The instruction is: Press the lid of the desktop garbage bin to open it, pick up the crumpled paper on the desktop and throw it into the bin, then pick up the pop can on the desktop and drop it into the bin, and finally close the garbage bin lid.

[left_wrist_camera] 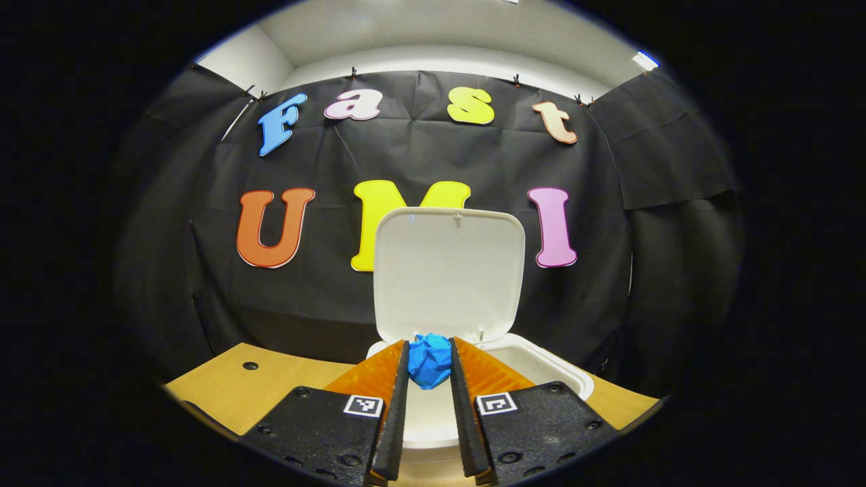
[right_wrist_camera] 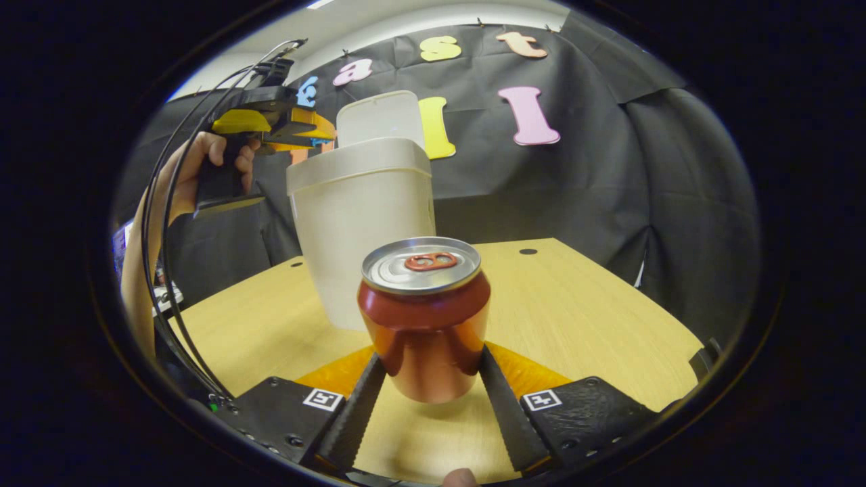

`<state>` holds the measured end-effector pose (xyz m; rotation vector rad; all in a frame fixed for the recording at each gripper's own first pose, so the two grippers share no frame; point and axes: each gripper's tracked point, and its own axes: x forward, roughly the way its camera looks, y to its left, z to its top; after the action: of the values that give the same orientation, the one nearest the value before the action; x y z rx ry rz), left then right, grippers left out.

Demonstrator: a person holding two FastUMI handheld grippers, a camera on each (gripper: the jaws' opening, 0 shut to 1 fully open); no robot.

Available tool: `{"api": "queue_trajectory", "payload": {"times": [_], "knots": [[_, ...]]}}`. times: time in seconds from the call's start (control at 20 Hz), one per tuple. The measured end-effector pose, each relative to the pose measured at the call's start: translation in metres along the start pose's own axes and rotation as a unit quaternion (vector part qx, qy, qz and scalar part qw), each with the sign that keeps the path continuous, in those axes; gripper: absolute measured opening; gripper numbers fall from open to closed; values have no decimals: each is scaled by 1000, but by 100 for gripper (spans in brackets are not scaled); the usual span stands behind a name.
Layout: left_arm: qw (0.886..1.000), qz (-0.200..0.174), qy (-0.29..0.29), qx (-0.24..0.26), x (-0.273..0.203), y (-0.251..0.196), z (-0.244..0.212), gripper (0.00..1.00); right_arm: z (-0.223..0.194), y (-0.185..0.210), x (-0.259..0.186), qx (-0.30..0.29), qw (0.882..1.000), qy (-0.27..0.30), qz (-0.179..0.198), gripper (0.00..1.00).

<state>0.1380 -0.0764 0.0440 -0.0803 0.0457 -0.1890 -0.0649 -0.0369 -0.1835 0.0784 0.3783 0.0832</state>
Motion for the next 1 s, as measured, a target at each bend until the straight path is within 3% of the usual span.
{"api": "queue_trajectory", "payload": {"times": [0.35, 0.5, 0.55, 1.0], "knots": [[1000, -5, 15, 3, 1, -5, -7, 48, -1, -5, -5, 4, 1000, -2, -3, 81], [1000, 3, 7, 11, 0, -4, -3, 91, -1, -6, -7, 5, 1000, -4, -4, 81], [1000, 3, 5, 9, -3, -4, -1, 99, 0, -5, -6, 4, 1000, -5, -4, 81], [1000, 4, -12, 4, -31, 3, 10, 99, 8, -1, -16, -7, 1000, -17, -1, 82]]}}
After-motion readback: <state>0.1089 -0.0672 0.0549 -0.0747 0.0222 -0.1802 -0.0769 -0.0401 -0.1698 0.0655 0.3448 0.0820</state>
